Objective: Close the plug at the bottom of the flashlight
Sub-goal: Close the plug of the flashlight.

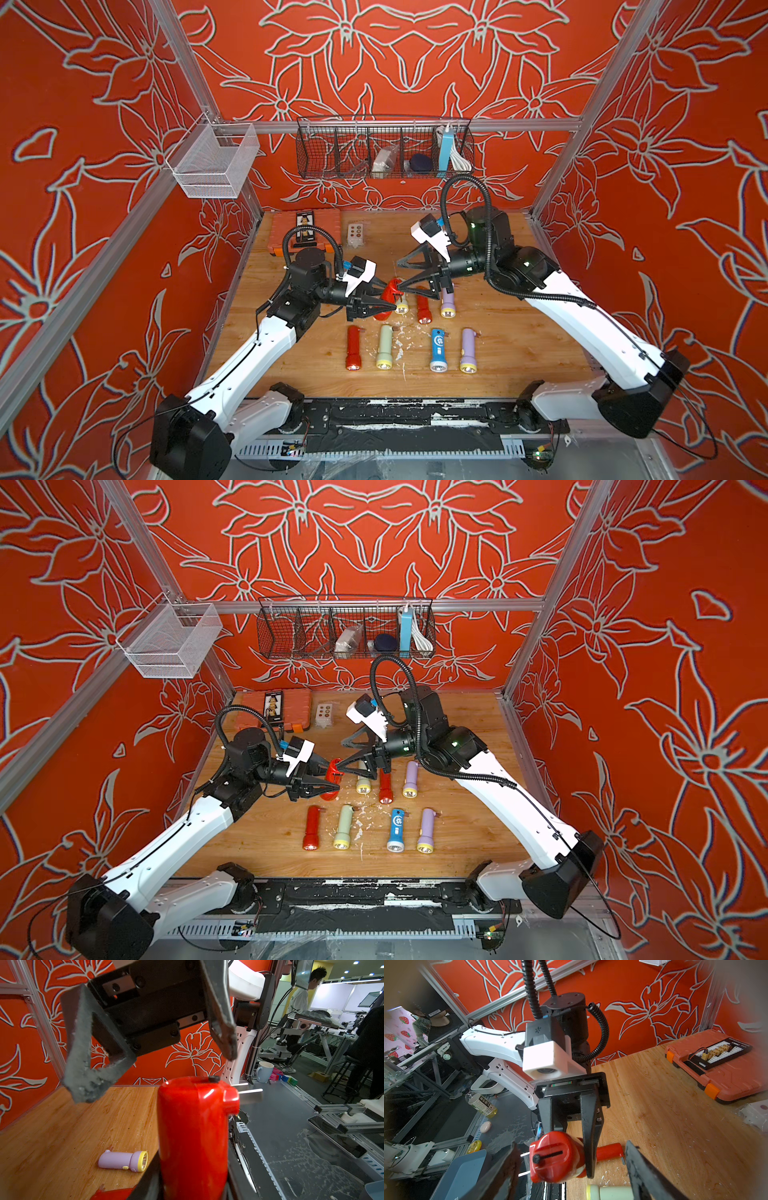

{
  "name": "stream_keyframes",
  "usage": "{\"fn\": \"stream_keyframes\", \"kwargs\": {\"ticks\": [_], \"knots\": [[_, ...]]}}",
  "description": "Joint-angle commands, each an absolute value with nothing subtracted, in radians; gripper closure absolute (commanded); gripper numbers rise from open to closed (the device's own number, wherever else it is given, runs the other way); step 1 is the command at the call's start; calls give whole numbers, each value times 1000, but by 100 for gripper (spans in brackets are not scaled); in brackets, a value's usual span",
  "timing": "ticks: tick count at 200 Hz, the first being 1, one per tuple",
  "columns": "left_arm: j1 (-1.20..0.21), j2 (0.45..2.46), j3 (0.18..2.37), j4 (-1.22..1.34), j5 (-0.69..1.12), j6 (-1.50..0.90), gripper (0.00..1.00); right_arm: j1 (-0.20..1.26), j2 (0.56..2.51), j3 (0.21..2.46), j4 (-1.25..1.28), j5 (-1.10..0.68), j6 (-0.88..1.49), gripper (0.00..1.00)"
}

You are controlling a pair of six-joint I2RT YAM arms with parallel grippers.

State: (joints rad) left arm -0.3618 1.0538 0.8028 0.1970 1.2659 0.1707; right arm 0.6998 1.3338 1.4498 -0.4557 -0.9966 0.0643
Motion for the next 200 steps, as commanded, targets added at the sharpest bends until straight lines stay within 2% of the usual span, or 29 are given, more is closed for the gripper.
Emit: {"fn": "stream_keyframes", "kwargs": {"ticks": [1,40,93,145,200], "knots": [[-365,1048,807,233,1275,176,100,711,1330,1436,-432,-1017,58,21],[-365,1043,807,232,1275,175,100,713,1341,1421,-428,-1011,61,30],[-365,1045,811,242,1279,166,100,724,1348,1394,-426,-993,63,36],[-365,1023,814,253,1287,161,100,727,1371,1363,-408,-1007,73,54],[-365,1009,837,219,1280,193,100,737,1399,1332,-430,-1027,65,85]]}}
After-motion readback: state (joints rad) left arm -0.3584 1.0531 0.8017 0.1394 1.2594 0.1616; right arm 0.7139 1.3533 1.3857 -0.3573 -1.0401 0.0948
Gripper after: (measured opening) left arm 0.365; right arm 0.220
